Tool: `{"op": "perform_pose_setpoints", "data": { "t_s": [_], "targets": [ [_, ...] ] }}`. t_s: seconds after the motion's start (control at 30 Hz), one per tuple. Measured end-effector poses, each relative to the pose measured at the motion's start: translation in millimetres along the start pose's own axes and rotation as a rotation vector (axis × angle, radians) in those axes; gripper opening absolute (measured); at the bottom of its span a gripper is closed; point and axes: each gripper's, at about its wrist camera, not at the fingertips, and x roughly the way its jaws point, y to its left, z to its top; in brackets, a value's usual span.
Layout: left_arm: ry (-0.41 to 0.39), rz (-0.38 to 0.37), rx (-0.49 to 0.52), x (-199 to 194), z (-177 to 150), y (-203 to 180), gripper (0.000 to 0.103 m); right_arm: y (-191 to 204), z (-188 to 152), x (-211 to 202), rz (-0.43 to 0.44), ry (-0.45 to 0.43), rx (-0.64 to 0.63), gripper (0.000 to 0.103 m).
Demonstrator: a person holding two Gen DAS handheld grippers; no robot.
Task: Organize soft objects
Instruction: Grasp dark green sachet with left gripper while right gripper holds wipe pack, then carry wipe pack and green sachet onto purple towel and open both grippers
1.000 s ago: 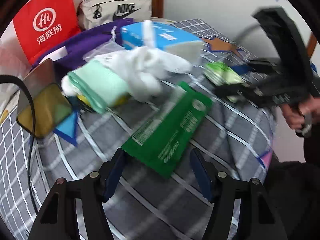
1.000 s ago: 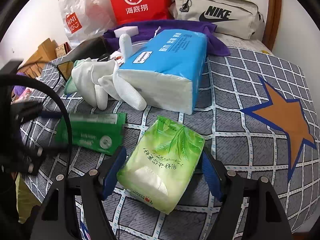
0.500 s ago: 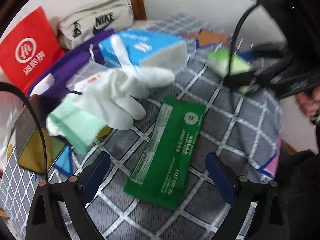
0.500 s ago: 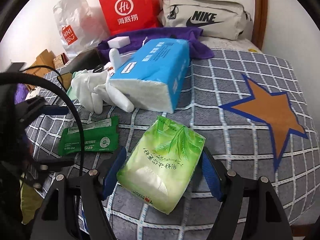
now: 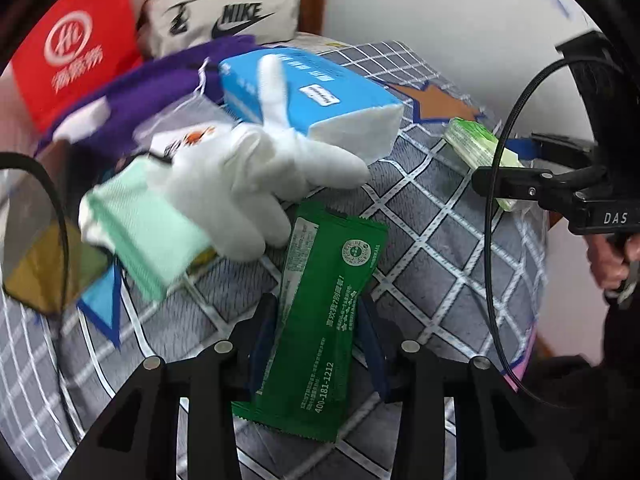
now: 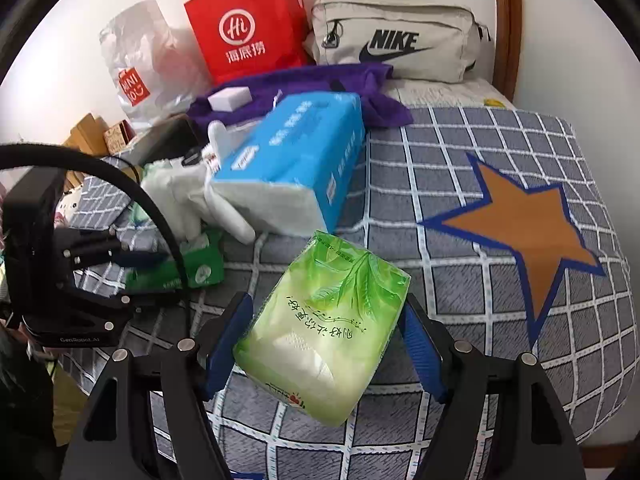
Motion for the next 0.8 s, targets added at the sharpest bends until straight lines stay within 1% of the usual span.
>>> {"op": "perform_pose_setpoints", "data": {
  "t_s": [0.07, 0.2, 0.27, 0.33, 0.47, 0.6, 0.8],
  "targets": [
    [-0.005, -0.008, -0.045, -5.3, -2.8, 2.7, 0.039, 1.2, 4.6, -3.7, 0.011, -0.005, 0.000, 0.073],
    [-0.022, 0.002, -0.091, -21.2, -14.7, -0.6, 0.039, 6.5, 13.8, -10.9, 0.026, -0.016, -0.015, 0.073],
    [-0.025, -0.009, -0.109, -28.7, -18.3, 0.6, 0.039, 9.2, 17.8, -14.5, 0.034, -0.023, -0.023, 0.073],
    [-0.039, 0.014, -0.131, -37.0, -20.8, 3.6, 0.039, 11.8, 22.5, -18.0, 0.047, -0.030, -0.029, 0.073],
    [-0.063, 0.026, -0.153, -53.1, -21.6, 8.6, 0.039, 19.2, 31.0, -24.6, 0.056, -0.050, -0.048, 0.073],
    [-0.090, 0.045, -0.172, -69.5, -18.2, 17.1, 0.039, 23.6, 44.4, -27.7, 0.071, -0.067, -0.061, 0.073],
    [-0.136, 0.075, -0.214, -88.2, -3.4, 34.7, 0.039, 28.9, 67.9, -25.5, 0.092, -0.080, -0.080, 0.073]
  ]
}}
